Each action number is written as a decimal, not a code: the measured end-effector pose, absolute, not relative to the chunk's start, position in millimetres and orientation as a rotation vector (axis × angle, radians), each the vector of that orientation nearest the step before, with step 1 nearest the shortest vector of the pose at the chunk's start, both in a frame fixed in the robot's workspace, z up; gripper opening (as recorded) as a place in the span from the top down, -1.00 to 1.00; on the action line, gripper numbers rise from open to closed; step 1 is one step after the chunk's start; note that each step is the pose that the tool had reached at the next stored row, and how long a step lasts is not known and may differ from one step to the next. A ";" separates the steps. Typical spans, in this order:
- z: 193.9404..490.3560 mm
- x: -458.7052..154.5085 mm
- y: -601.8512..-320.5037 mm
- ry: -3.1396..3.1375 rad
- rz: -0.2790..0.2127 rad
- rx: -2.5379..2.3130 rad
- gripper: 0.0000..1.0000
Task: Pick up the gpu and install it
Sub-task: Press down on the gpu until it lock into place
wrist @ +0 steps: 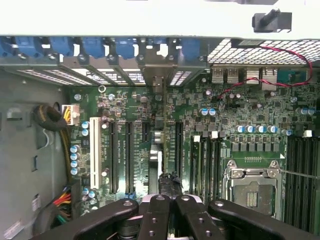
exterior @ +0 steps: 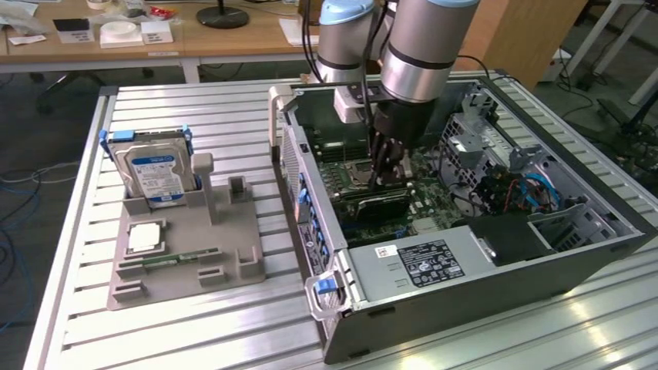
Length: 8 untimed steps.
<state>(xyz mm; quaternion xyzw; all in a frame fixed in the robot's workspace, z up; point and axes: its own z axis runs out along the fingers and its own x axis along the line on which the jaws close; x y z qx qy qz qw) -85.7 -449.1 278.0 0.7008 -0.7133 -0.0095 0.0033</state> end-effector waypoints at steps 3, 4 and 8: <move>273.4 -86.7 -448.6 -2.237 -0.029 2.196 0.79; 273.3 -86.7 -448.6 -2.237 -0.029 2.196 0.79; 273.3 -86.7 -451.0 -2.237 -0.029 2.196 0.79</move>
